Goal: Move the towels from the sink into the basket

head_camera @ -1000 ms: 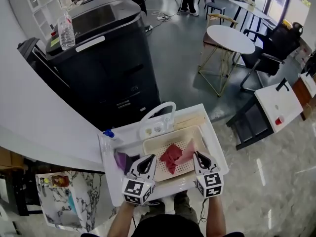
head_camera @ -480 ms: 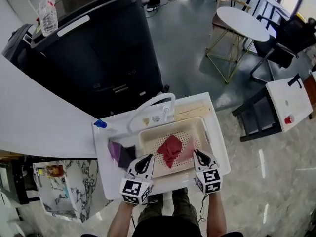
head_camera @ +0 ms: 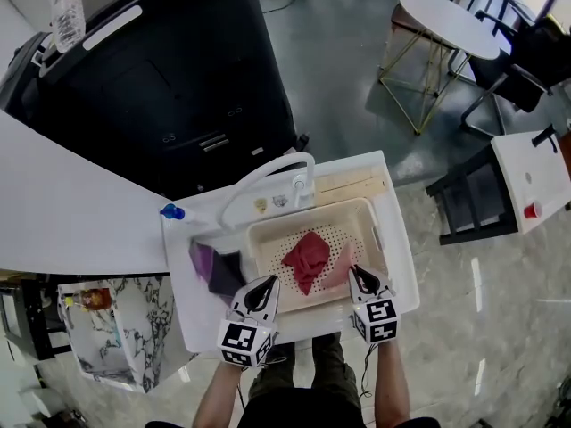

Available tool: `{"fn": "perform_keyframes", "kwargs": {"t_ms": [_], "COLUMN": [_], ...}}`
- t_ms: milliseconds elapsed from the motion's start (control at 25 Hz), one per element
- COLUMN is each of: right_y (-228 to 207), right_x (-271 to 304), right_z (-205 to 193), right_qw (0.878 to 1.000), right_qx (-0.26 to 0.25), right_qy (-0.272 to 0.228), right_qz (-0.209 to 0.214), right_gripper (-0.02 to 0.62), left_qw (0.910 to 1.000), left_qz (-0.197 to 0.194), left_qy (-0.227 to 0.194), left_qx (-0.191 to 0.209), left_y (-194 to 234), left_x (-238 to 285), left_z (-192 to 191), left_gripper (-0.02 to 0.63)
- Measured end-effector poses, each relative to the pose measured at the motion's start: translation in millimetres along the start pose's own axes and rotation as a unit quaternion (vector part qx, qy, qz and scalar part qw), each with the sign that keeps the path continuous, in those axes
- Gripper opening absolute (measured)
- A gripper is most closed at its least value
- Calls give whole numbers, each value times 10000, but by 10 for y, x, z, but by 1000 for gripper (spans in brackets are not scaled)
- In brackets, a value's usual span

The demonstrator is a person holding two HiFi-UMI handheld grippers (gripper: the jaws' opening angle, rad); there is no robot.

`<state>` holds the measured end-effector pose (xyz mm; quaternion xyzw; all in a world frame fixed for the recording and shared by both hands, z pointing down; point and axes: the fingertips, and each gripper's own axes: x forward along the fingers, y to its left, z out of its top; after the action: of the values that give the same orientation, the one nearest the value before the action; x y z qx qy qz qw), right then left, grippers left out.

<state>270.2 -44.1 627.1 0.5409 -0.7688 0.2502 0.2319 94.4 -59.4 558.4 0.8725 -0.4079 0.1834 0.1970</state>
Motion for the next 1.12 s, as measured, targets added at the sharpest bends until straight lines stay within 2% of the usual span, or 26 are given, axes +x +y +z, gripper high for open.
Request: {"fn": "perform_keyframes", "kwargs": {"t_ms": [400, 440, 520, 640, 1120], "right_y": [-34, -29, -20, -18, 116], "right_x": [46, 45, 46, 46, -102], "right_z": [-78, -71, -55, -36, 241], "right_qw": [9999, 10000, 9999, 9999, 9991], "right_qx": [81, 85, 91, 92, -87], "right_qy": [56, 26, -22, -65, -423], "right_qz": [28, 38, 68, 62, 33], "right_gripper": [45, 62, 145, 181, 183], "left_qw": [10000, 10000, 10000, 10000, 9999], "left_qz": [-4, -3, -8, -26, -13], "left_qy": [47, 44, 43, 50, -141], "left_qx": [-2, -2, -3, 0, 48], "left_y": [-22, -23, -28, -32, -33], "left_x": [17, 17, 18, 18, -89], "left_z": [-36, -37, -39, -46, 113], "left_gripper": [8, 8, 8, 8, 8]}}
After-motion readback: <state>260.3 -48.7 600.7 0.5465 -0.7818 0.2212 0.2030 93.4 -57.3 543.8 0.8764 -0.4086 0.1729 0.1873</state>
